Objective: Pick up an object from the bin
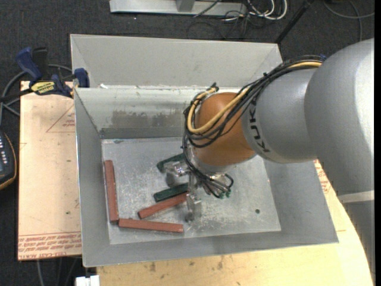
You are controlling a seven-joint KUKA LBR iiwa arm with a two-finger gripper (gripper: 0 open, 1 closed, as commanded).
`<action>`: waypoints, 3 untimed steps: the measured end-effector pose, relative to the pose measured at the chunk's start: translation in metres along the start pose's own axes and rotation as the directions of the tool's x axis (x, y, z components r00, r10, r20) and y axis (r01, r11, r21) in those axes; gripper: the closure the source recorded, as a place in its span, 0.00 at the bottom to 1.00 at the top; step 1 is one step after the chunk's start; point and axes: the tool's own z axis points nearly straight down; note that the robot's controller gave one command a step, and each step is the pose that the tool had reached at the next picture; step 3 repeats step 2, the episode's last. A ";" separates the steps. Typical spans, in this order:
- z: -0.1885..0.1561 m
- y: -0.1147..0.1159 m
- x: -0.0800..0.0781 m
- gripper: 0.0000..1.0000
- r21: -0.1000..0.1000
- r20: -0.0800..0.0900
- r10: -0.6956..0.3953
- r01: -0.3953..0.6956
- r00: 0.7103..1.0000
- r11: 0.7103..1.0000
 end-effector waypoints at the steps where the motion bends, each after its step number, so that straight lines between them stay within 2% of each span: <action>1: 0.000 0.000 0.000 1.00 0.000 -0.002 0.000 0.000 1.000 1.000; 2: -0.133 -0.008 0.046 1.00 0.003 0.004 -0.054 0.054 0.999 0.999; 3: -0.133 -0.008 0.046 1.00 0.003 0.004 -0.054 0.054 0.999 0.999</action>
Offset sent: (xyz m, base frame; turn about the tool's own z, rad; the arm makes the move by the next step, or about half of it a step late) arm 0.0000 0.0000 0.0000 0.0000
